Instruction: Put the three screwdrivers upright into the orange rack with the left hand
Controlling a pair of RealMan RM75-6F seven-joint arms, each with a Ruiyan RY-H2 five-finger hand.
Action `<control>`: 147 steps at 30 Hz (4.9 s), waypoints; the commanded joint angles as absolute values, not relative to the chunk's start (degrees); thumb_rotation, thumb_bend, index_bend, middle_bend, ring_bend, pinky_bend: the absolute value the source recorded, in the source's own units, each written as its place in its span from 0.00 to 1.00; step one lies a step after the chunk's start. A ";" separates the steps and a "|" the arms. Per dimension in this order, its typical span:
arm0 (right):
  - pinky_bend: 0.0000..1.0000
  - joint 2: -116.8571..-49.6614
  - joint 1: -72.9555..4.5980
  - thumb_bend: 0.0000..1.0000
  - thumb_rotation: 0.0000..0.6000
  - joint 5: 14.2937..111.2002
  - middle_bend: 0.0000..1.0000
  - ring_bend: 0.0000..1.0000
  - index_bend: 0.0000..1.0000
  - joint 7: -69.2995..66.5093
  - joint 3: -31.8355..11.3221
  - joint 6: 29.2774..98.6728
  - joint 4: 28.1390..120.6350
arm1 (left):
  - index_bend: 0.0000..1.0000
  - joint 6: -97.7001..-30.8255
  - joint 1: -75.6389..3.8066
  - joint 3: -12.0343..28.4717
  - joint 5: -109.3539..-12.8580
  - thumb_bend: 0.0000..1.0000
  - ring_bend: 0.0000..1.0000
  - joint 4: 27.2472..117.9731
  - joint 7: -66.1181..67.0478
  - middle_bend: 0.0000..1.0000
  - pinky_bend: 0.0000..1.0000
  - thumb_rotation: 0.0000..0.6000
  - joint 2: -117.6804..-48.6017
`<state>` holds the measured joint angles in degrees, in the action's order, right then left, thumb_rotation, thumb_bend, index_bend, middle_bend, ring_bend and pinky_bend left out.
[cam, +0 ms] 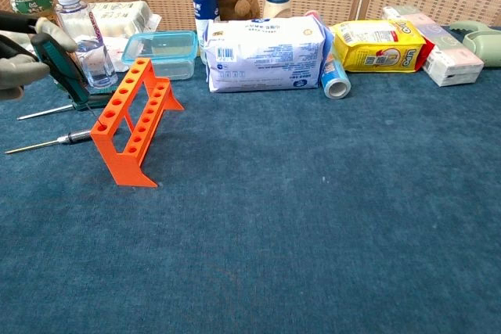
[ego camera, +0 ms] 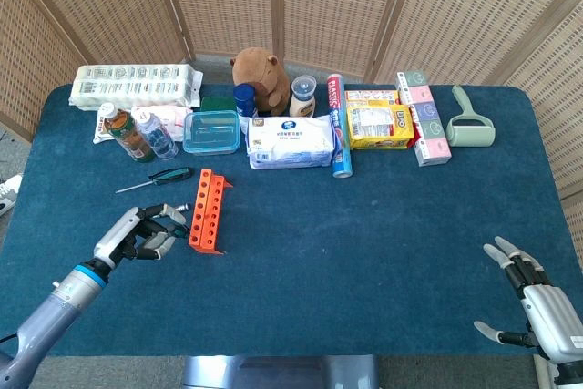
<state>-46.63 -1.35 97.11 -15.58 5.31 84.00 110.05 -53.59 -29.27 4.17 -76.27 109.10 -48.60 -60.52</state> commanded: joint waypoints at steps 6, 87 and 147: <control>0.04 -46.53 -1.42 0.00 1.00 97.00 0.00 0.03 0.07 -15.92 5.26 83.93 109.95 | 0.46 -52.14 -29.54 4.99 -74.24 0.49 0.88 108.62 -46.17 0.91 0.92 1.00 -62.00; 0.04 -46.51 -1.59 0.00 1.00 96.51 0.00 0.03 0.07 -15.16 5.34 83.15 110.38 | 0.27 -54.17 -26.98 9.44 -50.18 0.23 0.88 102.61 -22.84 0.91 0.92 1.00 -64.12; 0.04 -46.01 -1.55 0.00 1.00 97.10 0.00 0.05 0.07 -16.00 5.59 83.30 110.30 | 0.25 -53.77 -34.21 9.21 -46.21 0.10 0.88 126.15 -0.57 0.91 0.92 1.00 -52.55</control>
